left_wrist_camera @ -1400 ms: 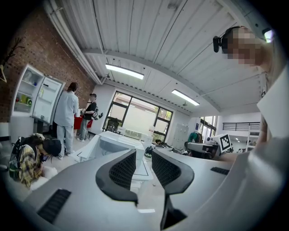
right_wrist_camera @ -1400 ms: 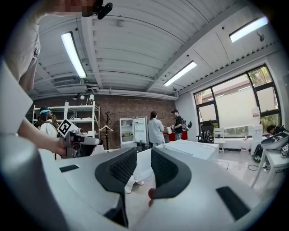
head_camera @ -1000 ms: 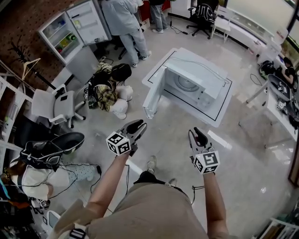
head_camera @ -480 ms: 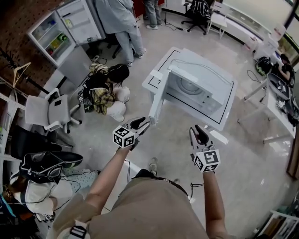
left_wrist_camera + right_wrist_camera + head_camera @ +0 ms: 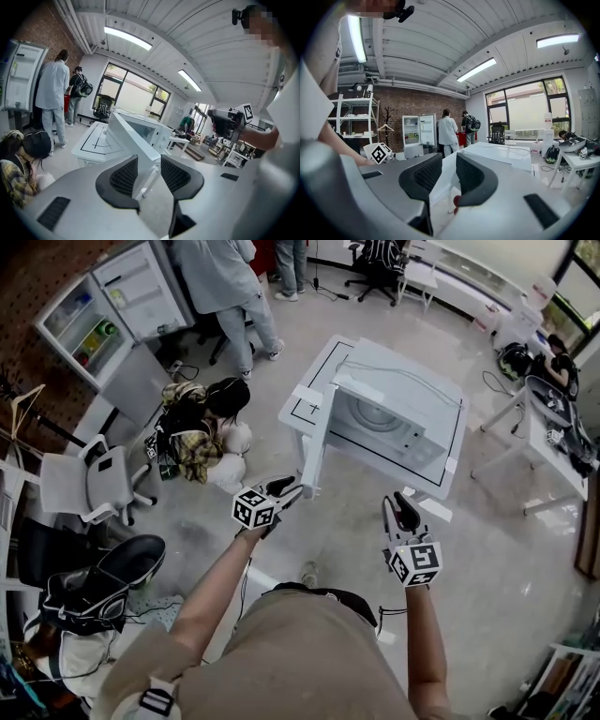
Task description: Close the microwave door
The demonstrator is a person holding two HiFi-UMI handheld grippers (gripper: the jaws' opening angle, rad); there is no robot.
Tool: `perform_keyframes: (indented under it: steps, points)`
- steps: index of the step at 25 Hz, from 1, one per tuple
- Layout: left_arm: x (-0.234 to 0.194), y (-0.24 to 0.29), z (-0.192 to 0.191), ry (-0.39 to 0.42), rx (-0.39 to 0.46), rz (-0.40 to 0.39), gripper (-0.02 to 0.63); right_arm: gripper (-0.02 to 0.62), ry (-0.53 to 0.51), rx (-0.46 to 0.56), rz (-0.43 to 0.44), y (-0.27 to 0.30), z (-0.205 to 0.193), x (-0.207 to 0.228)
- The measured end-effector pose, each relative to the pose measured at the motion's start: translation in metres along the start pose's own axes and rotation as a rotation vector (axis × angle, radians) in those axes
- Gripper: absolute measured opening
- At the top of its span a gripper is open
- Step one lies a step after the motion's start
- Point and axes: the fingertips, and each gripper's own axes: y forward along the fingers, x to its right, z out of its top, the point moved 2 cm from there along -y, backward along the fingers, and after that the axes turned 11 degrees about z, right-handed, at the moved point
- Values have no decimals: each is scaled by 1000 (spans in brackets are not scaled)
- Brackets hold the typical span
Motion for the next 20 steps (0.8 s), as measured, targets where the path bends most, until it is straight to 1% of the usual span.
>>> perform_keyframes:
  steps: [4,7,12,16,20]
  points:
    - [-6,7,-1,2,-4,-27,142,86,-1,-2,-31,-3,-1,5]
    - [-2,13,-2,-4,-5,-54,143,86,-5,-9,-58,-8,0,10]
    - [7,23,0,-23,-2,-87,143,86,21,-10,-103,-17,3,23]
    - [12,23,1,-42,0,-95,144,85,19,-15,-106,-17,6,24]
    - [18,28,-1,-36,-11,-99,144,86,17,-9,-93,-13,7,27]
